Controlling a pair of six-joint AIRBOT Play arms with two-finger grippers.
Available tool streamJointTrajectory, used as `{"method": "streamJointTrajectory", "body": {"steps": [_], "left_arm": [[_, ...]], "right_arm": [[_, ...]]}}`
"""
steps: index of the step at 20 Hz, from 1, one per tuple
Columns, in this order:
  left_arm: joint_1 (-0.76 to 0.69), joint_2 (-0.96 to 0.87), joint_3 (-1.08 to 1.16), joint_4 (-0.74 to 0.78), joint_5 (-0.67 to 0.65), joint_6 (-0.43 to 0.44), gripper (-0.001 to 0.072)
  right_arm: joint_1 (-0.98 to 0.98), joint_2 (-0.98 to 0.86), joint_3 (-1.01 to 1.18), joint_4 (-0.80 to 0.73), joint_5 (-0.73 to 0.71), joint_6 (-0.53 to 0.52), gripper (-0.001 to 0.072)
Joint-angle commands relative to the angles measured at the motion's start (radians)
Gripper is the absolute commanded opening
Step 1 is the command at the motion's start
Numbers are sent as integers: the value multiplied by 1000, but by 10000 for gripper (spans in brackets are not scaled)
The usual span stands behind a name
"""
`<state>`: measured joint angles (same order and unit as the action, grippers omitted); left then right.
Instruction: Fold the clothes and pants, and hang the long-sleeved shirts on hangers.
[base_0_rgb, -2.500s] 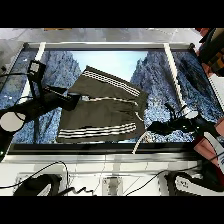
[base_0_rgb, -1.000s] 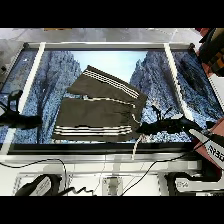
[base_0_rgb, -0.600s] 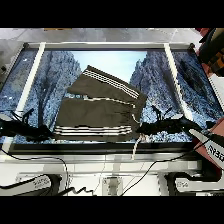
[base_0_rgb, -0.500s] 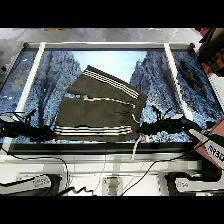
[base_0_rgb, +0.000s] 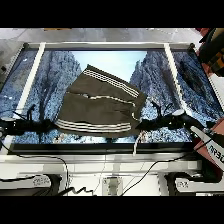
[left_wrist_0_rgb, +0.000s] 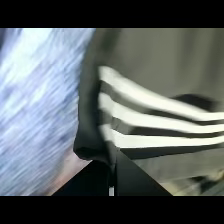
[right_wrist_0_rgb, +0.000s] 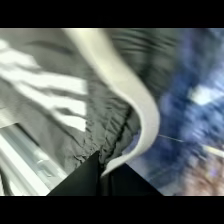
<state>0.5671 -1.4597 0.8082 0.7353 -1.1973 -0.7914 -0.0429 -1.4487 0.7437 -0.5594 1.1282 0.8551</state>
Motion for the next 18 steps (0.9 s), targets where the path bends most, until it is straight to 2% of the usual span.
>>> {"method": "streamJointTrajectory", "body": {"steps": [1,6,8,11,15,17,18], "left_arm": [[0,103,93,-160,-56,60,11],[3,451,273,-447,-36,131,11],[11,613,335,-531,65,151,11],[25,864,361,-514,348,153,11],[29,1154,361,-319,770,153,11],[29,1229,361,-233,889,153,11],[29,1243,361,-214,900,153,11]], "right_arm": [[0,96,136,6,113,-1,29],[0,346,396,27,166,108,31],[0,450,497,73,166,143,31],[0,603,604,157,163,281,31],[0,792,638,257,109,371,31],[0,850,638,257,58,403,31],[0,861,638,257,37,423,30]]}}
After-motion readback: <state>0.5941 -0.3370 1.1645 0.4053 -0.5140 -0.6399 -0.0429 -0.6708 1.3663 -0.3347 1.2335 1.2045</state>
